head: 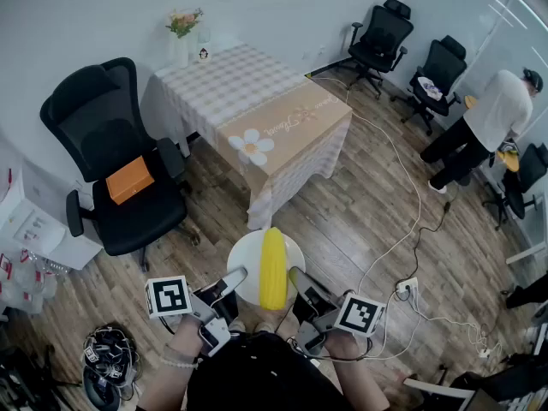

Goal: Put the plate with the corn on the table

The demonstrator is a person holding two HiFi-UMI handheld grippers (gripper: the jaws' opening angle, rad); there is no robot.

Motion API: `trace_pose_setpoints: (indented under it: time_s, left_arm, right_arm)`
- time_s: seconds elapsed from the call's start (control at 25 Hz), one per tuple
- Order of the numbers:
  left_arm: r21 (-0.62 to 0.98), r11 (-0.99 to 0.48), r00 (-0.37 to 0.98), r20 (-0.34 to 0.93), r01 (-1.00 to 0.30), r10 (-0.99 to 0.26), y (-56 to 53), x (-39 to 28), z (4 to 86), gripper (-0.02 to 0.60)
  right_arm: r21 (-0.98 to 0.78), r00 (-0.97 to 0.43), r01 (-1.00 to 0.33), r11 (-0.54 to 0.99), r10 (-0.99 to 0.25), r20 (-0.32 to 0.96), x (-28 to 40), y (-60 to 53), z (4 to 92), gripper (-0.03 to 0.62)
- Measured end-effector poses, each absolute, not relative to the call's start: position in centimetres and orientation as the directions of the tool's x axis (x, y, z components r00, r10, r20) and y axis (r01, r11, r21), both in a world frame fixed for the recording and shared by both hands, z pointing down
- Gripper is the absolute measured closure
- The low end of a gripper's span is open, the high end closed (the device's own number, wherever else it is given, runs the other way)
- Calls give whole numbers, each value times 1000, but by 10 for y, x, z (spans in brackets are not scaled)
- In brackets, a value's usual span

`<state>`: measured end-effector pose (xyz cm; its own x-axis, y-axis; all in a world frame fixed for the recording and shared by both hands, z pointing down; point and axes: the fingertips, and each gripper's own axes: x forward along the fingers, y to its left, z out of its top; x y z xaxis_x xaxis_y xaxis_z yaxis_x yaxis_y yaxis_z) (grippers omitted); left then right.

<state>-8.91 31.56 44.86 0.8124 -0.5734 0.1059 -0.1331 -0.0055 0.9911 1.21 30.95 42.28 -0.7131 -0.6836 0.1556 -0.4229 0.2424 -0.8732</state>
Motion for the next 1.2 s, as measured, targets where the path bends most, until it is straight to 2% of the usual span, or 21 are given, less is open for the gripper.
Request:
trace_pose_setpoints:
  time_s: [1.2]
  left_arm:
    - [990,-19,821,107,-142,-561,305,-98,450,554]
  right_arm:
    - [-871,-694,-431,237,-703,153,5,300,424,543]
